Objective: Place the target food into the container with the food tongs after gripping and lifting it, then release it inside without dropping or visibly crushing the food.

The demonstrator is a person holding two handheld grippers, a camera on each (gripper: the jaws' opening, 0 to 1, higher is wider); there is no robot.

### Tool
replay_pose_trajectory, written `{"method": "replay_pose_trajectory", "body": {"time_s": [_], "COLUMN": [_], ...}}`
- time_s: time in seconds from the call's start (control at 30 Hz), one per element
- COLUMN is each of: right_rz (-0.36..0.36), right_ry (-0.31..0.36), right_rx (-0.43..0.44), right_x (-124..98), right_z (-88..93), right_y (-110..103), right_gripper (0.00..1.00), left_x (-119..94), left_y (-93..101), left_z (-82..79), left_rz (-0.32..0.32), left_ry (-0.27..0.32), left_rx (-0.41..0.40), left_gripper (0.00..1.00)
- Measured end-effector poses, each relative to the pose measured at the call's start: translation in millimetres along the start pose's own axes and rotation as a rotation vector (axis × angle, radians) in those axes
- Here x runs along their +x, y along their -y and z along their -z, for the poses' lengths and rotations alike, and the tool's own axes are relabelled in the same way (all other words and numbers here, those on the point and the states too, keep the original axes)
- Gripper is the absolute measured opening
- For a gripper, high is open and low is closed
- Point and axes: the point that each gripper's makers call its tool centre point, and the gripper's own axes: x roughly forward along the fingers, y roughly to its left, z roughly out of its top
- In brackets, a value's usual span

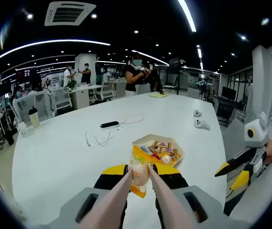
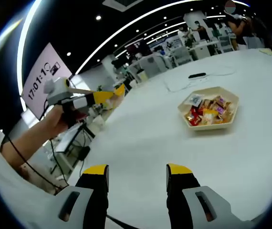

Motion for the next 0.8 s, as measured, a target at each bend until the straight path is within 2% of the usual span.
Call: {"method": "replay_pose_trajectory", "body": {"time_s": [0.27, 0.57, 0.8], "right_rz": [0.007, 0.024, 0.028], "right_ry": [-0.006, 0.014, 0.015], "right_rx": [0.014, 0.045, 0.058], "right_x": [-1.2, -3.6, -2.8], "right_z": [1.0, -4.7, -5.3], "right_y": [7.8, 21.0, 25.2], "right_gripper": [0.48, 0.48, 0.48], "left_x": [23.8, 49.0, 66.5], "left_y": [12.7, 19.6, 24.2], "left_z": [-13.8, -20.7, -20.2], "left_rz": [0.042, 0.078, 0.103], "left_ry": [-0.002, -0.010, -0.023], "left_rx": [0.023, 0.030, 0.026], "left_gripper": [0.18, 0.18, 0.18]}}
